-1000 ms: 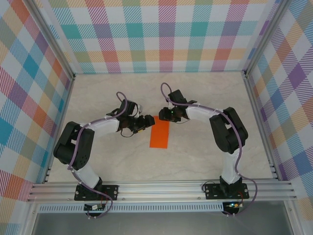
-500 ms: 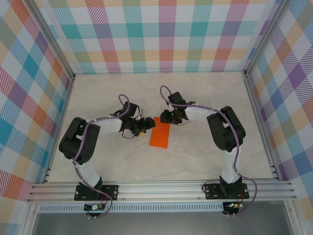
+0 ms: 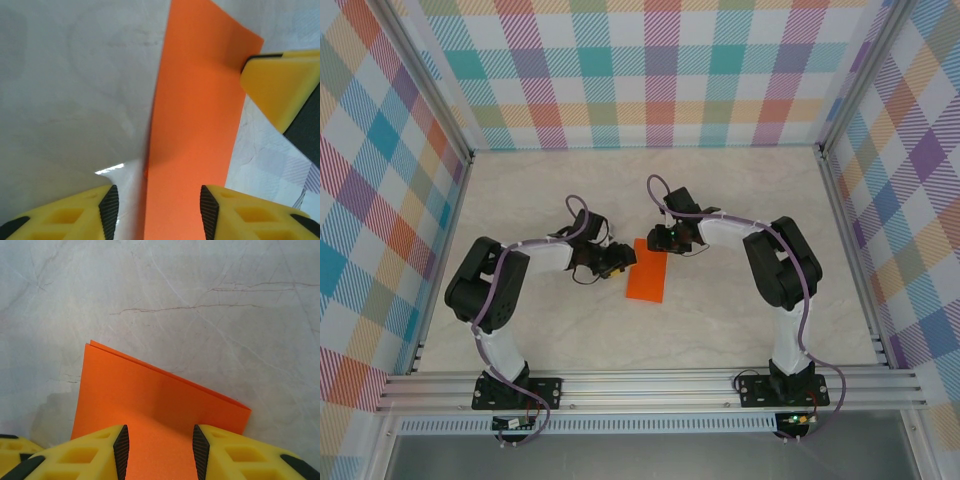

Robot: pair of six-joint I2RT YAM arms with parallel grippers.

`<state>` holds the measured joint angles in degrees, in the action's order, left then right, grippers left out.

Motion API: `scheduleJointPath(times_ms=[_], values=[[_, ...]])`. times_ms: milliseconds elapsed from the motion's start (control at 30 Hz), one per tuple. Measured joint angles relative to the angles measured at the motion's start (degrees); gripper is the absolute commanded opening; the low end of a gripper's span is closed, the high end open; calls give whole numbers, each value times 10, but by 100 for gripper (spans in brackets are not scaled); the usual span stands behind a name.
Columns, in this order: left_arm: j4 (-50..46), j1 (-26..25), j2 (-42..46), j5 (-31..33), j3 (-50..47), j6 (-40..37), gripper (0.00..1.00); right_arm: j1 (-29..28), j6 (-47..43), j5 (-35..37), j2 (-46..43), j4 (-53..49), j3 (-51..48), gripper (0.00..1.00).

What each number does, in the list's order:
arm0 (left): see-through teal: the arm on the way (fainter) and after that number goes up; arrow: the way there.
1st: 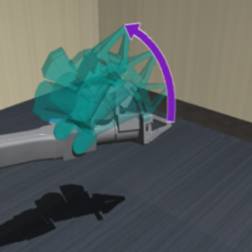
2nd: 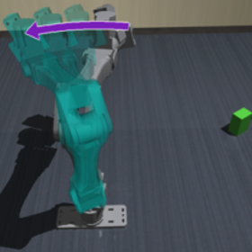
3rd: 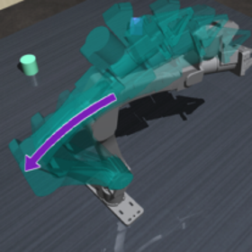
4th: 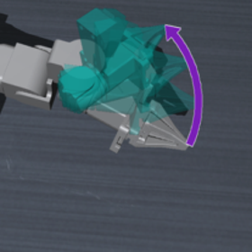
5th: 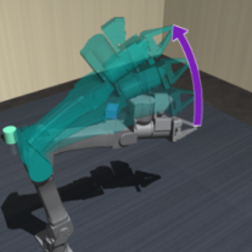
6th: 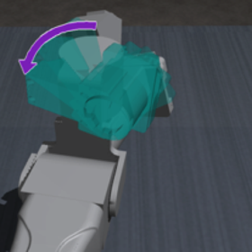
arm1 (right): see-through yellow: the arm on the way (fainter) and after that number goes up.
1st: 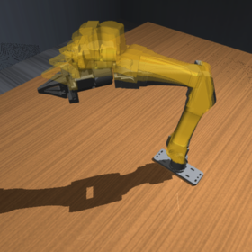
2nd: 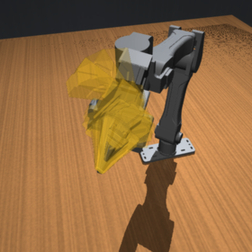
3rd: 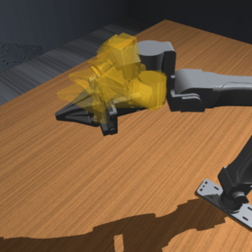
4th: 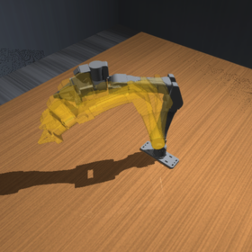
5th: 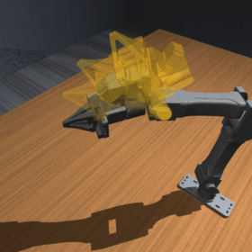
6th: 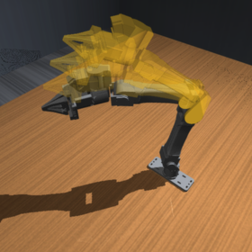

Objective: Fold a paper plane with a square sheet of paper (fold left side to right side)
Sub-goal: Third fold the triangle at the center of the table.

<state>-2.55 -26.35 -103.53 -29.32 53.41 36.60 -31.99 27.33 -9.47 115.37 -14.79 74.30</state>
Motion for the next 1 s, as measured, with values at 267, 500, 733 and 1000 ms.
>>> scheduleJointPath(times_ms=[267, 500, 733, 1000], values=[[1, -14, -3, -11, 0, 1, 38, 0, 0, -2, 0, 2, 0, 41], [-3, -18, -3, -12, 0, 0, 24, 0, 0, -2, 0, 2, 0, 42], [-9, -20, -3, -11, 0, -3, 10, 0, -11, -8, 0, 8, 0, 54], [-9, -28, -3, -10, -5, -3, 0, -1, -43, -1, -18, 6, -5, 68]])
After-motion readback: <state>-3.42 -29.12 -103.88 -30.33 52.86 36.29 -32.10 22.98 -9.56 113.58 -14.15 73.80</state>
